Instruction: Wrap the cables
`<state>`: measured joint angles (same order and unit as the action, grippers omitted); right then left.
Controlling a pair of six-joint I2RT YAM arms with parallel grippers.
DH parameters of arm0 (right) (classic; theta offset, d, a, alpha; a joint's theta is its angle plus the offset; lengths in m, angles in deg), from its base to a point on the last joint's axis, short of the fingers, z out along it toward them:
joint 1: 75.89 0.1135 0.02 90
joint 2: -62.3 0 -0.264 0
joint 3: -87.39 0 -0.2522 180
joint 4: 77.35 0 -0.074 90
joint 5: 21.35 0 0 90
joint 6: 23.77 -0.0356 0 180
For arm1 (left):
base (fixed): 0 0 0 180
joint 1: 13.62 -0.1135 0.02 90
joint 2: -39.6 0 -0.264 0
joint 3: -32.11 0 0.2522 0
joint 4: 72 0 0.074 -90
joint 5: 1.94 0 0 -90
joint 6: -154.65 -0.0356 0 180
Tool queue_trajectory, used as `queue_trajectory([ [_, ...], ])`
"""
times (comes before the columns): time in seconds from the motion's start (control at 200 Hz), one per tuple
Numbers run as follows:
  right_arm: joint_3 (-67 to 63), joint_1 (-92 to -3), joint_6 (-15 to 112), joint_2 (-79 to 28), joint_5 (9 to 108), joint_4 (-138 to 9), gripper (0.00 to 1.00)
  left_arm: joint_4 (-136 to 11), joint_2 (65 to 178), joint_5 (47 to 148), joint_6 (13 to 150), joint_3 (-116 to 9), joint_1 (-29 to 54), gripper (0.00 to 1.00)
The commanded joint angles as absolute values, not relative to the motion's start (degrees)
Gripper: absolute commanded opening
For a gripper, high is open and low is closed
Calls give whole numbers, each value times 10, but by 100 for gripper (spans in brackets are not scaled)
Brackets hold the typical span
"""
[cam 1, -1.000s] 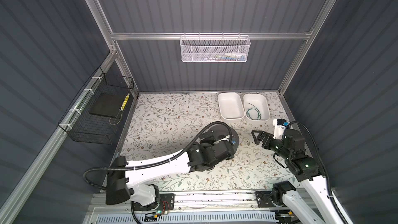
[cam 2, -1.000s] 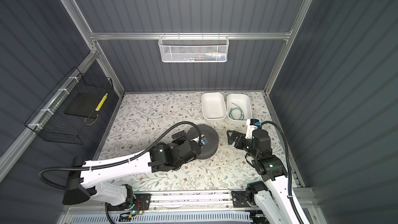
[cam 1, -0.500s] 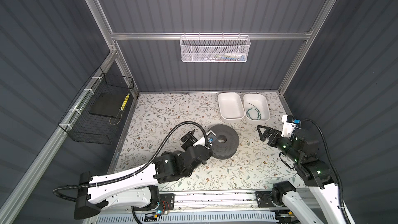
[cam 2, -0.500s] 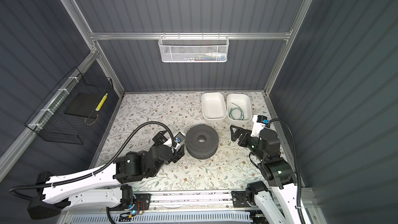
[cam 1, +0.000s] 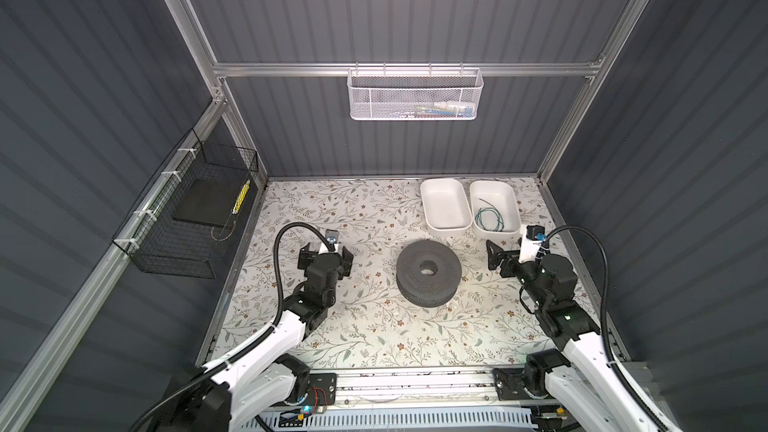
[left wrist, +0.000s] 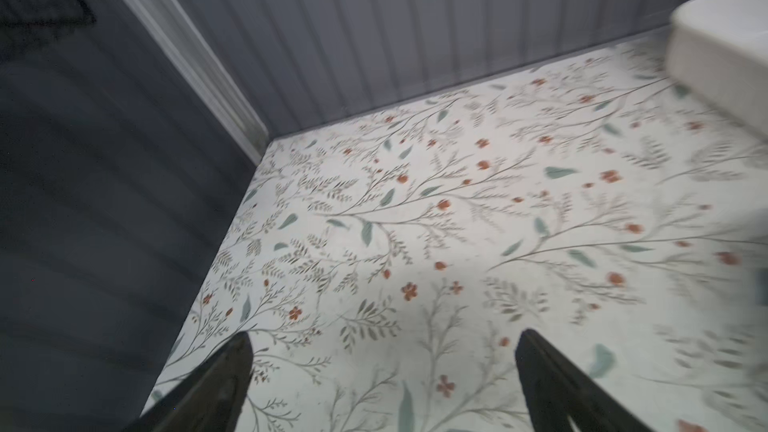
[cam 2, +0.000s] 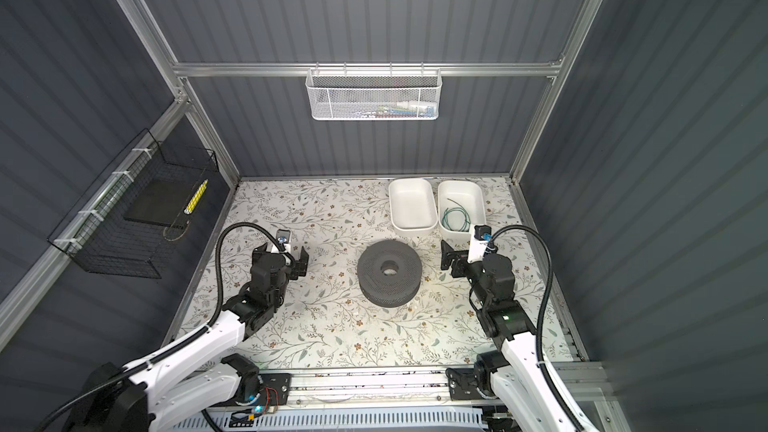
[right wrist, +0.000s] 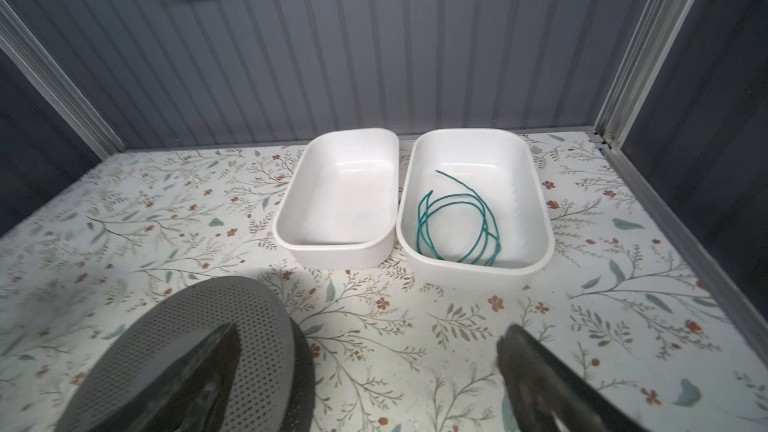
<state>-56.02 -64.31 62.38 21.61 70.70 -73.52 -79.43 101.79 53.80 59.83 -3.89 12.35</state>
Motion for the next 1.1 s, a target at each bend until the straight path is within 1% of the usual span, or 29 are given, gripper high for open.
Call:
queue_trajectory([
  [0.0,-601,-651,737,166,777,-883,99,-966,1091,607,600,-13,71,99],
  [0.125,-647,-683,730,108,783,-995,99,-1098,1190,658,600,11,22,99],
  [0.215,-657,-708,722,52,763,-1044,99,-1135,1246,693,579,3,1,99],
  [0.3,-681,-729,717,-26,740,-1157,99,-1196,1300,715,569,2,-18,99],
  [0.355,-692,-744,667,-93,744,-1247,99,-1234,1344,731,579,2,-34,100],
  [0.415,-696,-748,677,-161,723,-1327,99,-1326,1398,744,575,9,-46,99],
  [0.435,-694,-750,675,-185,725,-1344,99,-1317,1390,740,581,9,-46,99],
  [0.49,-683,-751,673,-247,745,-1406,99,-1233,1364,743,594,-6,-51,99],
  [0.525,-679,-750,664,-225,760,-1363,99,-1238,1375,748,593,-16,-53,99],
  [0.565,-645,-756,648,-195,765,-1256,99,-1231,1380,745,592,-26,-54,100],
  [0.61,-602,-767,638,-211,760,-1194,99,-1177,1371,729,602,-43,-54,99],
  [0.665,-604,-790,624,-213,719,-1200,99,-1148,1378,714,610,-64,-56,99],
  [0.71,-596,-792,621,-207,720,-1170,99,-1137,1382,721,618,-73,-65,99],
  [0.785,-602,-792,622,-217,719,-1199,99,-1110,1379,721,632,-84,-73,100],
  [0.855,-598,-792,622,-211,718,-1180,99,-1109,1380,723,637,-86,-78,100],
  [1.095,-604,-786,627,-212,727,-1195,99,-1108,1379,722,638,-84,-78,99],
])
